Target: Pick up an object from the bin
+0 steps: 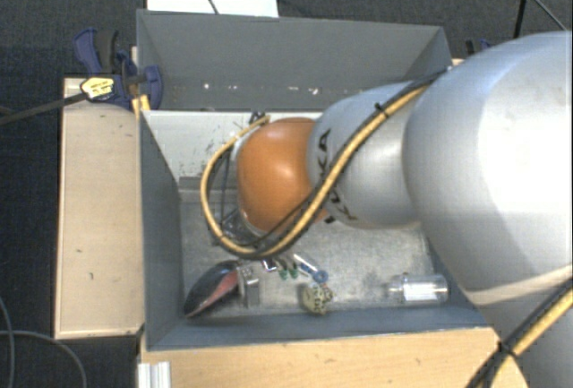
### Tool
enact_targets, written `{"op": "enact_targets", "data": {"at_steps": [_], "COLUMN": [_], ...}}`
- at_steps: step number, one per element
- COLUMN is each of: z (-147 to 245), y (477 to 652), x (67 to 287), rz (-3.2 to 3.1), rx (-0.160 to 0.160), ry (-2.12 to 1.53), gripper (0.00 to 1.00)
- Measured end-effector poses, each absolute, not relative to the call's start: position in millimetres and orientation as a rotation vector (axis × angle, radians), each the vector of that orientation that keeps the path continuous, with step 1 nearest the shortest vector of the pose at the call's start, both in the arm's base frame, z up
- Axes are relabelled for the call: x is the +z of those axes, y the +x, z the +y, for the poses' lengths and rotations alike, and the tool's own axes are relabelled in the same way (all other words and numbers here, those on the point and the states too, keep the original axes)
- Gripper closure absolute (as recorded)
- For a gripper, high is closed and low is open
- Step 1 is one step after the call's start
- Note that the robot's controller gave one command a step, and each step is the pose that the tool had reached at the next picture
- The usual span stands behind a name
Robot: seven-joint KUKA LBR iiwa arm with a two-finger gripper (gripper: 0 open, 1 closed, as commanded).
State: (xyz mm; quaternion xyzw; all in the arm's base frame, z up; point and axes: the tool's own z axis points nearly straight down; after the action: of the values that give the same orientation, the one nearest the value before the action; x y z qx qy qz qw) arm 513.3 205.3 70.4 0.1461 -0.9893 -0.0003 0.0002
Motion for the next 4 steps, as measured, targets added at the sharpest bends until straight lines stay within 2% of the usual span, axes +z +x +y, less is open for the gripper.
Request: {"op": "enact_targets", "data": {"at_steps": [1, 2, 3, 4], "z": [204.3, 203.8, 203.4, 251.1], "y": [514.1, 527.4, 525.5, 486.6], "x": [70.3, 127.5, 123.9, 75.3], "rz": [-3.11, -3.122, -3.116, -3.011], "rx": [0.0, -0.004, -0.002, -0.001], "ry": [0.448, 0.424, 0.42, 0.904], "gripper": [1.0, 1.0, 0.0, 0.0]}}
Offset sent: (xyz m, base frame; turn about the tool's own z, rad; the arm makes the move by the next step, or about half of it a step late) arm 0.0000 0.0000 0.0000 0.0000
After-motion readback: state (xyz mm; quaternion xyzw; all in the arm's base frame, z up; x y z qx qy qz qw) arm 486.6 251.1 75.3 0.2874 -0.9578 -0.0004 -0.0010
